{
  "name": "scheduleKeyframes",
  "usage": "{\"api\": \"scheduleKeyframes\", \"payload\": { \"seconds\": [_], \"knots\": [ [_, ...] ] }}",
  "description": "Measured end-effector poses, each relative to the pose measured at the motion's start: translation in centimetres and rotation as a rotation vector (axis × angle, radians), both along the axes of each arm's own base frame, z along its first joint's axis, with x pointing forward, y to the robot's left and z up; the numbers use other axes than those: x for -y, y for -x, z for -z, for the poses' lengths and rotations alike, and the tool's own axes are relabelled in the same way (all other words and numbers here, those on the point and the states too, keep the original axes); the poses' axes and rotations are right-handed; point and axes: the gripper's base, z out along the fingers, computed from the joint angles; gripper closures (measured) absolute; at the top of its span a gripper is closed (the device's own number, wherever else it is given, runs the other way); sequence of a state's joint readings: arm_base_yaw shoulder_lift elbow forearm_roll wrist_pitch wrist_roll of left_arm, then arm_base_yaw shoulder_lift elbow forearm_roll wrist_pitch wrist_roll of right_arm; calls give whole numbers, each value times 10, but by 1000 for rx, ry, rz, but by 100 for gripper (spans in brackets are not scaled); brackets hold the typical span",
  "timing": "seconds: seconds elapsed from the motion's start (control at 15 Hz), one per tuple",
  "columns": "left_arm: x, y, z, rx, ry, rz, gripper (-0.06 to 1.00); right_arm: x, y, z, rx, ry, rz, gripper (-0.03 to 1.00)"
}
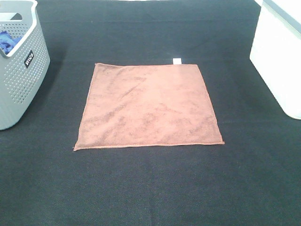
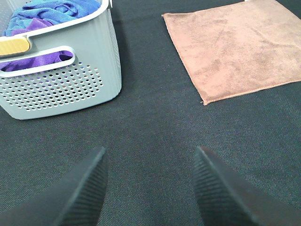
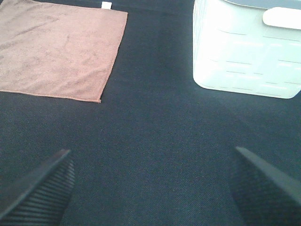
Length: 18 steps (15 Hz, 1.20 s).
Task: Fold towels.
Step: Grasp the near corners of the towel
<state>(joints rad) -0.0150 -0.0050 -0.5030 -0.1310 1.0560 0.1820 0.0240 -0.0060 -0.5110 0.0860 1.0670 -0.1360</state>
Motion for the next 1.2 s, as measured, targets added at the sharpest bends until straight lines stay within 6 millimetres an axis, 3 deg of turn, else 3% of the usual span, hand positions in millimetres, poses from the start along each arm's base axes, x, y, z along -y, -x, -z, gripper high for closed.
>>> {"api": "scheduleKeyframes", "payload": {
  "seconds": [1.2],
  "knots": [
    [0,0,0,0,0,0,41,0,0,0,0,0,0,13]
  ]
}}
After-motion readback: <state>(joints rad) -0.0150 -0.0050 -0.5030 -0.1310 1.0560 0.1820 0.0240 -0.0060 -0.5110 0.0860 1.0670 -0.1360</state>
